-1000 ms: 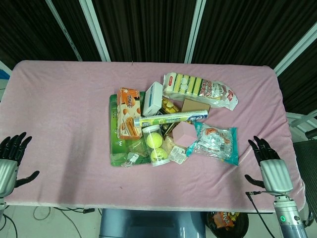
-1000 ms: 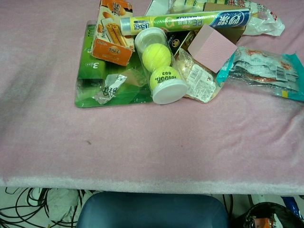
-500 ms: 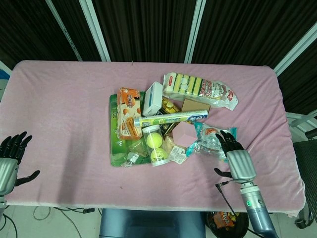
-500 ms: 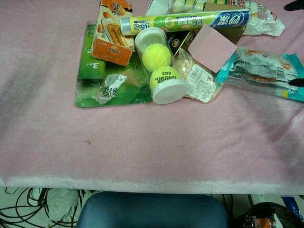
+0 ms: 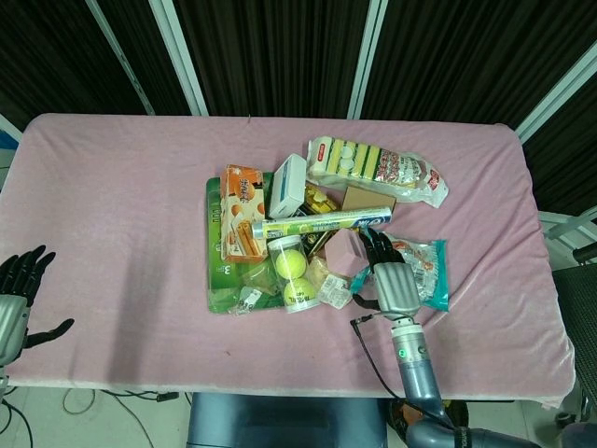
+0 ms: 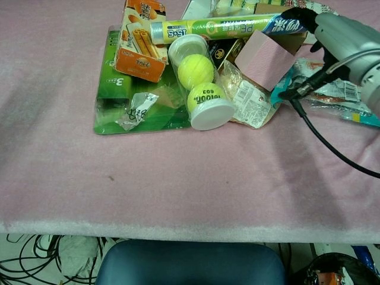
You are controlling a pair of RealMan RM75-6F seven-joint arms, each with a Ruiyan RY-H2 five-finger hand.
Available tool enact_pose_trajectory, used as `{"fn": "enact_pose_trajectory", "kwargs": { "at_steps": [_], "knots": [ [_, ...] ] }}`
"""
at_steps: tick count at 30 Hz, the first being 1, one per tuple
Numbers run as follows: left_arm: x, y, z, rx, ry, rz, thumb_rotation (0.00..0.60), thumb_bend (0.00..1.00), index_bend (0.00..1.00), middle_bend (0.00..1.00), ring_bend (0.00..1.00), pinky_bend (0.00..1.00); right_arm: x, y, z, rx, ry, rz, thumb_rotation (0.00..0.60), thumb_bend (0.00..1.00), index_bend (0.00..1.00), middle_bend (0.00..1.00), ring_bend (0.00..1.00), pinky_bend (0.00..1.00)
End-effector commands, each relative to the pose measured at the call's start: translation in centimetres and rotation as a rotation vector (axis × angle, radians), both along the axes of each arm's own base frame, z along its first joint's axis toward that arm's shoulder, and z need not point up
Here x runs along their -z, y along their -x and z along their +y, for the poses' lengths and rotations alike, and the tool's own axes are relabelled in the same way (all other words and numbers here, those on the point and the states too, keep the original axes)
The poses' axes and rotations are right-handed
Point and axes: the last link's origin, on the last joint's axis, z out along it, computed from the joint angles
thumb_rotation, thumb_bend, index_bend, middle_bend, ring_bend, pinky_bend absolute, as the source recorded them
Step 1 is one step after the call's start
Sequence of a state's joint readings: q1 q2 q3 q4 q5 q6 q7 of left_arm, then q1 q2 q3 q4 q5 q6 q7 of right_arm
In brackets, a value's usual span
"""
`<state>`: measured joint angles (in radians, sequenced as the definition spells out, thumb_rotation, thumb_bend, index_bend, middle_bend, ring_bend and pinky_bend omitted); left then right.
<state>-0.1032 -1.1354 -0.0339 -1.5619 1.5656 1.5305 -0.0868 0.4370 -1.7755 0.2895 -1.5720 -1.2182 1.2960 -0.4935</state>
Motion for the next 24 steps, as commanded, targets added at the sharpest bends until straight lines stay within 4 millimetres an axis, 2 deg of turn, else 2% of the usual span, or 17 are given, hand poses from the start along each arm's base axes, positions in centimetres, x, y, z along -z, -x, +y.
{"fn": "enact_pose_trajectory", "kwargs": {
  "at_steps": [1, 14, 17, 18, 20, 23, 24],
  "knots": [
    [0.0, 0.0, 0.1, -0.004, 0.003, -0.003, 0.6, 0.0, 0.0, 0.0, 0.0, 0.0, 0.7, -1.2, -1.3, -0.007, 0.047, -0.016, 0.6, 0.05, 0.0, 0.0, 0.0, 0.23],
    [0.0, 0.0, 0.2, -0.016, 0.011, -0.019, 0.6, 0.0, 0.0, 0.0, 0.0, 0.0, 3.1, -1.7, -3.0, -0.002, 0.045, -0.001, 0.6, 0.05, 0.0, 0.0, 0.0, 0.22],
    [0.0, 0.0, 0.2, -0.016, 0.011, -0.019, 0.6, 0.0, 0.0, 0.0, 0.0, 0.0, 3.6, -1.9, -3.3, -0.002, 0.041, -0.004, 0.6, 0.09, 0.01, 0.02, 0.03, 0.23],
    [0.0, 0.0, 0.2, -0.017, 0.012, -0.019, 0.6, 0.0, 0.0, 0.0, 0.0, 0.0, 3.7, -2.0, -3.4, -0.004, 0.044, -0.007, 0.6, 0.14, 0.05, 0.07, 0.07, 0.27],
    [0.0, 0.0, 0.2, -0.018, 0.012, -0.02, 0.6, 0.0, 0.0, 0.0, 0.0, 0.0, 3.8, -2.2, -3.8, -0.015, 0.062, -0.022, 0.6, 0.26, 0.3, 0.29, 0.27, 0.42],
    [0.0, 0.0, 0.2, -0.019, 0.012, -0.022, 0.6, 0.0, 0.0, 0.0, 0.0, 0.0, 3.6, -2.5, -4.1, -0.035, 0.093, -0.062, 0.6, 0.4, 0.63, 0.54, 0.54, 0.64],
    [0.0, 0.0, 0.2, -0.02, 0.012, -0.023, 0.6, 0.0, 0.0, 0.0, 0.0, 0.0, 3.6, -2.5, -4.1, -0.04, 0.096, -0.067, 0.6, 0.43, 0.67, 0.58, 0.58, 0.67]
  ]
}}
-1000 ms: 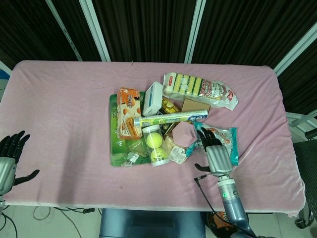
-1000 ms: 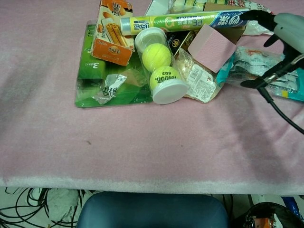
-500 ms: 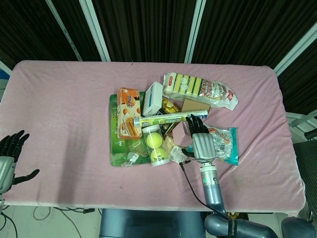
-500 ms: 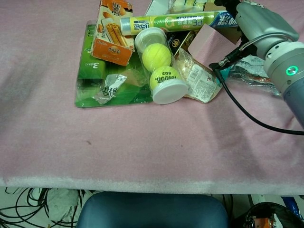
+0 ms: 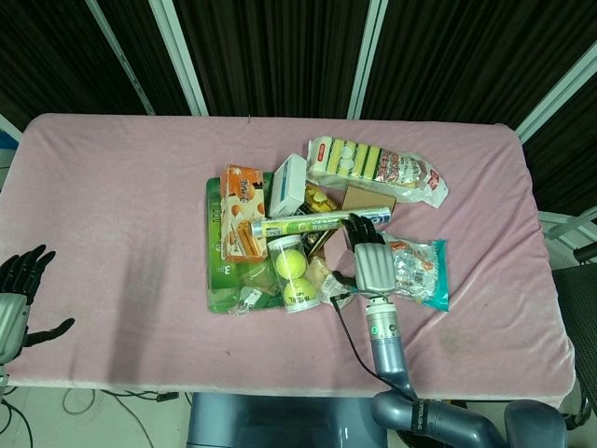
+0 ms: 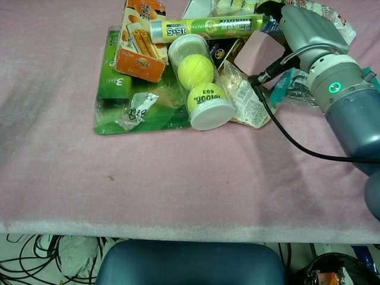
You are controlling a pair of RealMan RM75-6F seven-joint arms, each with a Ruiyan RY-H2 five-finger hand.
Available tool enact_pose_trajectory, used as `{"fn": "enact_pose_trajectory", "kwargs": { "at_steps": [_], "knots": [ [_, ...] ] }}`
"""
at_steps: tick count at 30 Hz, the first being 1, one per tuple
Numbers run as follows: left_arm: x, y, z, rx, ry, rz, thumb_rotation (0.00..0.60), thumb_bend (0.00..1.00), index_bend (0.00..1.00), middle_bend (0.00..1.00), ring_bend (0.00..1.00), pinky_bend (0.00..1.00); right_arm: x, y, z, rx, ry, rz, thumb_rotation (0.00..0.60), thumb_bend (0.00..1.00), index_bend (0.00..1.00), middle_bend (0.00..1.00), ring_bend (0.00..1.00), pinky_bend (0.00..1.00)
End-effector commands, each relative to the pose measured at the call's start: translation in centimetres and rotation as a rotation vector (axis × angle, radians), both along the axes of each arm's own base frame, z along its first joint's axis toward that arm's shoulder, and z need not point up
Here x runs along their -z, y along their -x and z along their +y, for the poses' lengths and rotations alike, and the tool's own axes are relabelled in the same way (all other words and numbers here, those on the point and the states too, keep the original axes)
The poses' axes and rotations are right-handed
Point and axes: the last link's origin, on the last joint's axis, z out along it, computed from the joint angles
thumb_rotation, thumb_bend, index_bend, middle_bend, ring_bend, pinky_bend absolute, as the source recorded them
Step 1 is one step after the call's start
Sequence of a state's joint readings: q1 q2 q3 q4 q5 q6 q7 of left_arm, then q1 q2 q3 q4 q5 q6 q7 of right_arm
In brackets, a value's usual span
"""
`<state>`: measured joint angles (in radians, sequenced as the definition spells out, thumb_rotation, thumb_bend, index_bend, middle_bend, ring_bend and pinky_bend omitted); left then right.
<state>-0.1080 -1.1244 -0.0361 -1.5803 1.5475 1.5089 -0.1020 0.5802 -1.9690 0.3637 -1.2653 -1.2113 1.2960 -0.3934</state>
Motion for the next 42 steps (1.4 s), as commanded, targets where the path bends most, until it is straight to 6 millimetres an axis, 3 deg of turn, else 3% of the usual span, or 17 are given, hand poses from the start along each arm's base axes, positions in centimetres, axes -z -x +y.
{"fn": "enact_pose_trajectory", "kwargs": {
  "at_steps": [1, 5, 10, 19, 22, 28, 33, 36, 42],
  "knots": [
    [0.0, 0.0, 0.0, 0.0, 0.001, -0.003, 0.6, 0.0, 0.0, 0.0, 0.0, 0.0, -0.2, -0.4, -0.4, -0.036, 0.038, -0.043, 0.6, 0.45, 0.69, 0.6, 0.6, 0.69],
    [0.1, -0.1, 0.0, 0.005, 0.002, 0.001, 0.6, 0.0, 0.0, 0.0, 0.0, 0.0, -1.4, -0.4, -0.3, -0.065, 0.077, -0.069, 0.6, 0.49, 0.75, 0.65, 0.65, 0.74],
    [0.1, -0.2, 0.0, 0.009, -0.001, 0.004, 0.6, 0.0, 0.0, 0.0, 0.0, 0.0, -3.5, -0.2, 0.0, -0.103, 0.1, -0.076, 0.6, 0.49, 0.75, 0.65, 0.66, 0.75],
    [0.1, -0.3, -0.1, 0.023, -0.01, 0.016, 0.6, 0.0, 0.0, 0.0, 0.0, 0.0, -8.8, 1.5, 1.5, -0.15, 0.15, -0.063, 0.6, 0.49, 0.75, 0.65, 0.65, 0.75],
    [0.1, -0.3, -0.1, 0.03, -0.012, 0.024, 0.6, 0.0, 0.0, 0.0, 0.0, 0.0, -10.7, 3.0, 2.7, -0.142, 0.154, -0.048, 0.6, 0.49, 0.75, 0.65, 0.65, 0.75],
    [0.3, -0.5, -0.3, 0.048, -0.012, 0.044, 0.6, 0.0, 0.0, 0.0, 0.0, 0.0, -15.7, 7.3, 7.2, -0.101, 0.152, -0.045, 0.6, 0.49, 0.75, 0.65, 0.65, 0.75],
    [0.4, -0.5, -0.3, 0.053, -0.012, 0.051, 0.6, 0.0, 0.0, 0.0, 0.0, 0.0, -17.1, 8.2, 8.9, -0.092, 0.145, -0.071, 0.6, 0.49, 0.75, 0.65, 0.65, 0.75],
    [0.5, -0.6, -0.4, 0.062, -0.013, 0.062, 0.6, 0.0, 0.0, 0.0, 0.0, 0.0, -18.7, 8.4, 11.2, -0.12, 0.141, -0.098, 0.6, 0.49, 0.75, 0.65, 0.65, 0.75],
    [0.5, -0.6, -0.4, 0.06, -0.016, 0.063, 0.6, 0.0, 0.0, 0.0, 0.0, 0.0, -19.4, 8.1, 12.4, -0.141, 0.125, -0.123, 0.6, 0.49, 0.75, 0.65, 0.65, 0.75]
  ]
}}
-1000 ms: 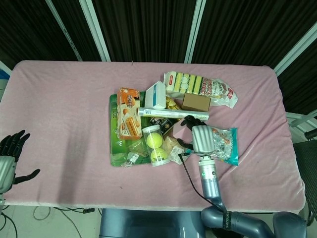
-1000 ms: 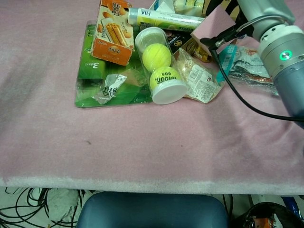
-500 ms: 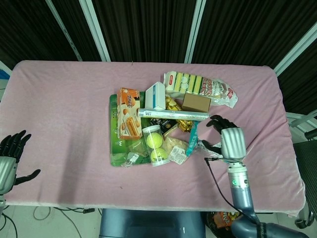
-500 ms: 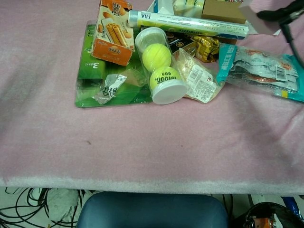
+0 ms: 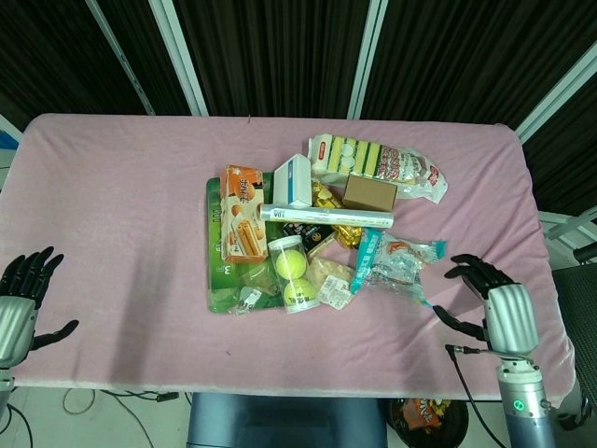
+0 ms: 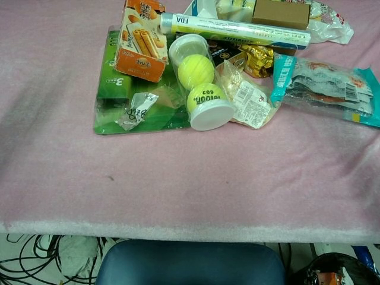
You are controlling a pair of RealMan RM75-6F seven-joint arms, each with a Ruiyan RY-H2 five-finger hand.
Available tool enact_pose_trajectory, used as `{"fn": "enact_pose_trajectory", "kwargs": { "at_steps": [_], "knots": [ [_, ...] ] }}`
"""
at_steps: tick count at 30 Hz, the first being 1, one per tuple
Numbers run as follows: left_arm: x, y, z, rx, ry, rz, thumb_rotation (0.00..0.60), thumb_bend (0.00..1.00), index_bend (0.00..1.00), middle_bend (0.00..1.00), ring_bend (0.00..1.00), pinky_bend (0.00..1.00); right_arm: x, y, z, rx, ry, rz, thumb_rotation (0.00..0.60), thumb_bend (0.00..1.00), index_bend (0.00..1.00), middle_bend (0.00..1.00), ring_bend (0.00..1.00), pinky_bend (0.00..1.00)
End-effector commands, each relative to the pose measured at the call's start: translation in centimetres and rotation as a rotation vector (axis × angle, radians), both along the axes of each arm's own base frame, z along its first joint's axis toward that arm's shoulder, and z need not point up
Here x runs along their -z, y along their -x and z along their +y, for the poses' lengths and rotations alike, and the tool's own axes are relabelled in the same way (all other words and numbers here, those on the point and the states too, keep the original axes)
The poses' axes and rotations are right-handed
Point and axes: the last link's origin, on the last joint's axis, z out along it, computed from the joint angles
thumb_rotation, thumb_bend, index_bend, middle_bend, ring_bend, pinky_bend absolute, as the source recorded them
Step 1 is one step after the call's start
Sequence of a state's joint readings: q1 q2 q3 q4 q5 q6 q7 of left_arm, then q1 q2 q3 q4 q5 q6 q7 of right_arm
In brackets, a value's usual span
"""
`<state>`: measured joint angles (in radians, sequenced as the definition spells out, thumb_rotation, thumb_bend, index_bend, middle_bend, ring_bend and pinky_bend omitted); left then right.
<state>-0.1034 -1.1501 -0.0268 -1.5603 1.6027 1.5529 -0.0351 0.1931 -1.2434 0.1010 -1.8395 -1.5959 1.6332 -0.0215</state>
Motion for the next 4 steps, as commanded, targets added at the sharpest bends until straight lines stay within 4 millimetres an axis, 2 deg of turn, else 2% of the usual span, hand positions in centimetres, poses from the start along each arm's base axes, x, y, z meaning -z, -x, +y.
{"fn": "enact_pose_trajectory", "kwargs": {
  "at_steps": [1, 4],
  "knots": [
    [-0.1, 0.05, -0.05, 0.0, -0.002, 0.002, 0.6, 0.0, 0.0, 0.0, 0.0, 0.0, -0.17, -0.15, 0.8, -0.01, -0.015, -0.003, 0.6, 0.49, 0.75, 0.65, 0.65, 0.75],
    [-0.21, 0.06, -0.14, -0.002, -0.004, -0.003, 0.6, 0.0, 0.0, 0.0, 0.0, 0.0, -0.09, -0.34, 1.01, -0.019, -0.02, -0.005, 0.6, 0.49, 0.75, 0.65, 0.65, 0.75]
  ]
}}
